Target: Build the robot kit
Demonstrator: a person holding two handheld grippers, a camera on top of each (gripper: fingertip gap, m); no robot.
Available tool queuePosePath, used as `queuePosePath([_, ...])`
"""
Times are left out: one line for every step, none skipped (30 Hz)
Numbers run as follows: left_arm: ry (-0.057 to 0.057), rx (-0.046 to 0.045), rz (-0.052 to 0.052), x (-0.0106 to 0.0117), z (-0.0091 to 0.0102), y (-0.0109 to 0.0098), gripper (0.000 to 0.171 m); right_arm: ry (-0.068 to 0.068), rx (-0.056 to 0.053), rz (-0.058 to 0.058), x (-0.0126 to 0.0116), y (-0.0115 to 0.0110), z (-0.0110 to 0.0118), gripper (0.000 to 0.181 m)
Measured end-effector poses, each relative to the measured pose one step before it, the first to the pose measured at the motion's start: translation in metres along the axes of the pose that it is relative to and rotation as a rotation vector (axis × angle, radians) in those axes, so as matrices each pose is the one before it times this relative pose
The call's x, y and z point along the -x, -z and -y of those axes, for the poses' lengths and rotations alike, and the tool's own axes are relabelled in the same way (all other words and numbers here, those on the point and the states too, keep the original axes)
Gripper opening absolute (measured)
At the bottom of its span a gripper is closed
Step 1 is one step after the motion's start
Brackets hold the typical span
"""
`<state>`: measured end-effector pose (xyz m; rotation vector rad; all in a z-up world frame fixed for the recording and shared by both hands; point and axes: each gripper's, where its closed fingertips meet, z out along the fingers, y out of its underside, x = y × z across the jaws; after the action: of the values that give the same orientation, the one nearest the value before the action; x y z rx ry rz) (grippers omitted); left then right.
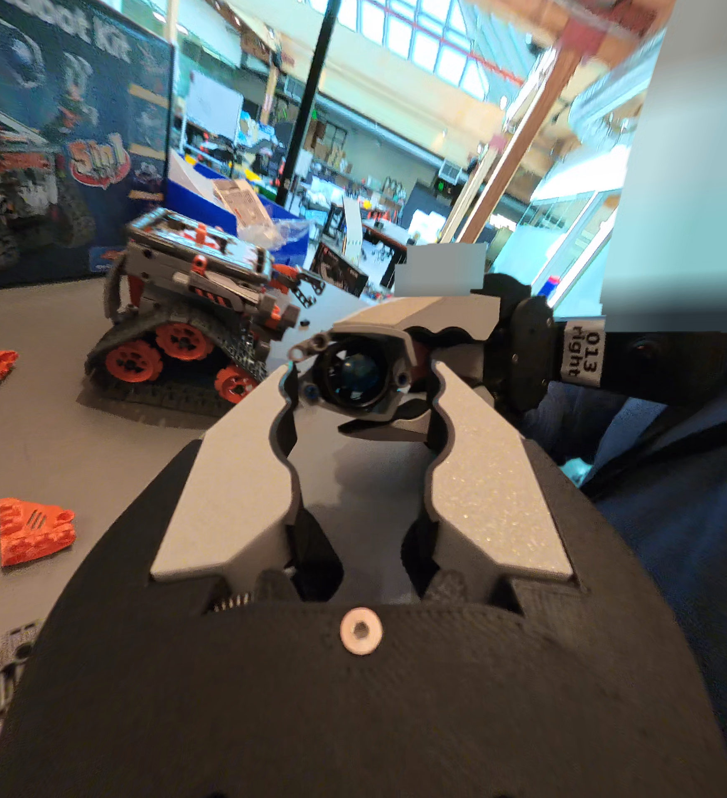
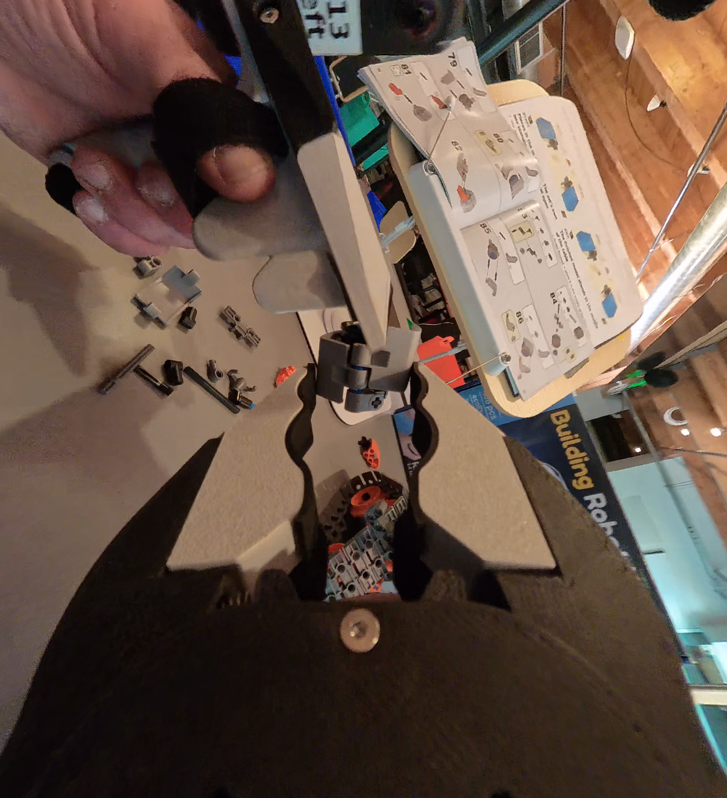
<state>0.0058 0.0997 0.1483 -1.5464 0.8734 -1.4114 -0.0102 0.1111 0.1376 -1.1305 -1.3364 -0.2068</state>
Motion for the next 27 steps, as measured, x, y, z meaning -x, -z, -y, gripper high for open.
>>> queuePosePath([-0.0252,0.03482,0.0221,-0.00136,-0.00483,-0.00442,0.063,0.0239,0.0044,0.0002,0.00213,0.0002,0.00127,0.041])
queuePosePath([-0.0271,0.03041,0.037,0.00231,-0.00409,-0.00254,0.061,0.0197,0.0,0.0027,0.00238,0.00019,0.00167,0.041])
queuePosePath([-0.0151,0.01569,0.0402,0.00443,-0.00217,-0.00047,0.051,0.022,-0.0025,-0.0009,0.002,0.00037,0.00188,0.041])
queuePosePath([-0.0005,0.00153,0.0045,0.00024,-0.00026,0.0001,0.051,0.0256,0.0071,-0.0096,0.00052,-0.00007,0.00029,0.042])
queuePosePath([0.0013,0.00067,0.0036,0.00003,-0.00055,0.00001,0.051,0.0191,0.0046,-0.0035,0.00029,-0.00001,-0.00011,0.041])
queuePosePath([-0.0027,-0.00509,-0.0021,-0.00056,-0.0002,0.00053,0.051,-0.0009,-0.0055,0.0035,0.00035,0.00016,0.00036,0.041])
queuePosePath([0.0102,-0.0155,-0.0111,-0.00098,0.00142,0.00108,0.05,-0.02,-0.0168,0.0046,-0.00024,0.00049,0.00124,0.041])
queuePosePath([0.0305,-0.02874,-0.0181,-0.00094,0.00318,0.00145,0.05,-0.0364,-0.0205,0.0016,-0.0019,0.0009,0.0017,0.04])
queuePosePath([0.0353,-0.04369,-0.021,-0.00053,0.00513,0.00219,0.05,-0.0497,-0.0196,0.002,-0.0031,0.00131,0.00165,0.04])
queuePosePath([0.0263,-0.05622,-0.0197,-0.00011,0.00689,0.00354,0.05,-0.0676,-0.0242,0.008,-0.00355,0.00176,0.00175,0.039])
queuePosePath([0.0202,-0.05866,-0.0345,-0.0027,0.00808,0.00377,0.05,-0.0999,-0.0299,0.0229,-0.00301,0.00161,0.0017,0.04])
queuePosePath([0.0135,-0.05352,-0.0325,-0.00321,0.00837,0.00339,0.05,-0.1437,-0.0274,0.0419,-0.00238,0.00083,0.00005,0.04])
queuePosePath([-0.0069,-0.03837,-0.0167,-0.00237,0.00704,0.00234,0.05,-0.1512,-0.0176,0.0553,-0.00166,0.00051,-0.00142,0.042])
queuePosePath([-0.0177,-0.02011,-0.0161,-0.0035,0.00457,0.00101,0.05,-0.1193,-0.0207,0.0447,-0.00252,0.00138,-0.00008,0.045])
queuePosePath([-0.0094,-0.01363,-0.0251,-0.00493,0.00336,-0.00028,0.05,-0.1164,-0.0453,0.0518,-0.00079,0.00256,0.00396,0.044])
queuePosePath([-0.0073,-0.0242,-0.0164,-0.00397,0.00439,-0.0003,0.05,-0.1383,-0.0504,0.0726,0.00211,0.00227,0.00568,0.044])
queuePosePath([-0.0089,-0.027,-0.0121,-0.00309,0.00412,-0.00053,0.05,-0.1424,-0.041,0.0901,0.00532,0.00105,0.00449,0.047])
queuePosePath([-0.005,-0.02444,-0.0131,-0.00292,0.00312,-0.0011,0.05,-0.122,-0.0252,0.078,0.00489,-0.00056,0.00168,0.051])
queuePosePath([-0.0063,-0.01631,0.0003,-0.00123,0.00134,-0.00193,0.05,-0.0868,-0.0079,0.0525,0.00319,-0.00186,-0.00146,0.056])
queuePosePath([-0.0089,-0.00897,0.002,-0.00094,-0.00054,-0.00278,0.05,-0.0519,-0.0103,0.0339,0.00275,-0.00202,-0.00081,0.058])
queuePosePath([-0.0014,-0.00341,-0.0077,-0.00189,-0.00209,-0.00348,0.05,-0.025,-0.0236,0.0216,0.00328,-0.00133,0.00154,0.057])
queuePosePath([0.0053,-0.00038,-0.008,-0.00155,-0.003,-0.00382,0.05,-0.0098,-0.026,0.0149,0.00367,-0.00102,0.00264,0.057])
queuePosePath([0.0033,0.00577,-0.0019,-0.00051,-0.00394,-0.00357,0.05,-0.0054,-0.0359,0.0073,0.00299,0.00007,0.00477,0.057])
queuePosePath([0.0003,0.00176,-0.0094,-0.00156,-0.00295,-0.00296,0.05,-0.0003,-0.0393,-0.0083,0.00048,0.00116,0.00546,0.053])
queuePosePath([0.0002,-0.01202,-0.01,-0.00193,-0.00018,-0.00168,0.05,0.0092,-0.0247,-0.0116,-0.00084,0.00176,0.00377,0.048])
queuePosePath([0.0061,-0.00071,-0.0089,-0.00117,-0.00086,-0.00135,0.05,0.0132,-0.007,-0.0088,-0.00133,0.00176,0.0018,0.042])
queuePosePath([0.0034,0.00229,-0.0037,-0.00002,-0.00118,-0.00085,0.05,0.0164,-0.0013,-0.0022,-0.0006,0.00158,0.00081,0.041])
